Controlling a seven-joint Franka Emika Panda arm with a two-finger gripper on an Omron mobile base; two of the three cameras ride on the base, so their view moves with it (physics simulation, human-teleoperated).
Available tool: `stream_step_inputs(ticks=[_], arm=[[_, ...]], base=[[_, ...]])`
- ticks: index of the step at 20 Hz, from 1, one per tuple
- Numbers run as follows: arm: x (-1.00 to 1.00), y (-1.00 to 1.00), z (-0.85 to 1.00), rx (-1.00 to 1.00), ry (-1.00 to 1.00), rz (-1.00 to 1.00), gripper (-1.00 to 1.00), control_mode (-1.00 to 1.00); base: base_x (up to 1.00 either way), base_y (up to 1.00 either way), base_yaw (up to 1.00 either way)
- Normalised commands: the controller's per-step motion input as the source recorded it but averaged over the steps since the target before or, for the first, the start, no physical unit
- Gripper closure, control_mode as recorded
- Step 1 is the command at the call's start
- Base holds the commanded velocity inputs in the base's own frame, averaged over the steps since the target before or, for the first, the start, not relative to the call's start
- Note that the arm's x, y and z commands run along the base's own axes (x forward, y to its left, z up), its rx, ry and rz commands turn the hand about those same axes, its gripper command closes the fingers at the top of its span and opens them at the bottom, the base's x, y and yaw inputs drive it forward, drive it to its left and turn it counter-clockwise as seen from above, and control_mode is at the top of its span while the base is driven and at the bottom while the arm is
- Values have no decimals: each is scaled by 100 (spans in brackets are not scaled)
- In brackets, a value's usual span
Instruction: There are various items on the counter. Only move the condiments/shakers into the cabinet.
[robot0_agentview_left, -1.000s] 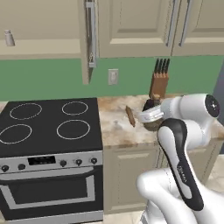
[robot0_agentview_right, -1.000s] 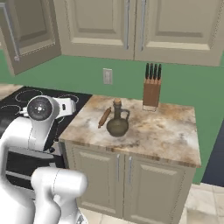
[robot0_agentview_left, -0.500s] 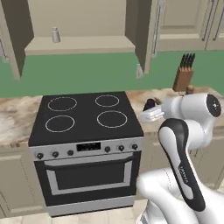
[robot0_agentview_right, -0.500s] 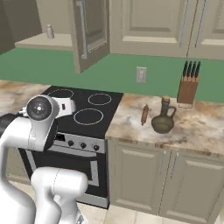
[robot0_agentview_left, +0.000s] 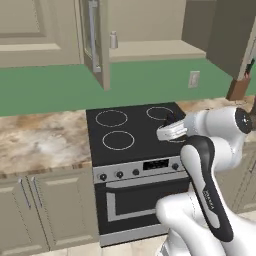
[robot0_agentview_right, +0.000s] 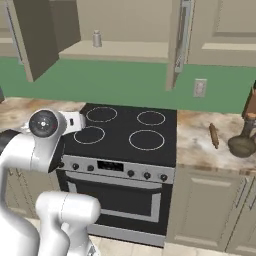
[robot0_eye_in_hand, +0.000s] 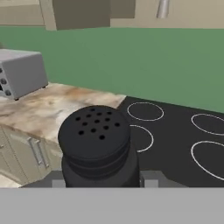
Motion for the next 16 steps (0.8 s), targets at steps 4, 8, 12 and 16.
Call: stream_step_inputs(ticks=[4, 8, 12, 16], arm=[[0, 0, 0, 0, 0, 0, 100, 100], [0, 0, 0, 0, 0, 0, 100, 100], [0, 0, 0, 0, 0, 0, 100, 100], [0, 0, 0, 0, 0, 0, 100, 100]], base=[[83, 39, -22], [96, -5, -15], [94, -32, -10], [89, -44, -7]])
